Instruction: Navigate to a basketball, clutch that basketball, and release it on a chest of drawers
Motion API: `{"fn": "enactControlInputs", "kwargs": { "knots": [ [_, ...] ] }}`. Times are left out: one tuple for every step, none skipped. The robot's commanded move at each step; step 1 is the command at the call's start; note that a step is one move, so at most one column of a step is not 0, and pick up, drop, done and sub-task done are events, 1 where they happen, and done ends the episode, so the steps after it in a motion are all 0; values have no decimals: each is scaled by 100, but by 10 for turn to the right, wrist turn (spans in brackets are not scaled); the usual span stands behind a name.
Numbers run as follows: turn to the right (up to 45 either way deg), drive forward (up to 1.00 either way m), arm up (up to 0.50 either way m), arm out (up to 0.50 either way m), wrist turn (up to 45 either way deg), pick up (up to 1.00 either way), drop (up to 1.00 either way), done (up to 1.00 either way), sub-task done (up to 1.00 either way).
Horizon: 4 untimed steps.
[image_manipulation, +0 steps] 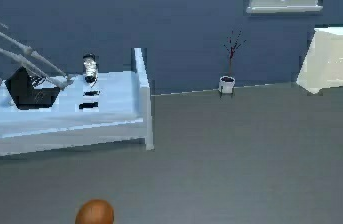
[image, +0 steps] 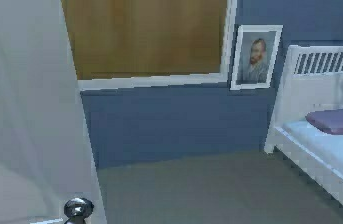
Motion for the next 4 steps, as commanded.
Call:
{"fn": "enactControlInputs", "kwargs": {
  "knots": [
    [-270, 0, 0, 0, 0, 0, 0, 0, 0],
    [0, 0, 20, 0, 0, 0, 0, 0, 0],
    [0, 0, 0, 42, 0, 0, 0, 0, 0],
    [0, 0, 0, 0, 450, 0, 0, 0, 0]
  ]
}}
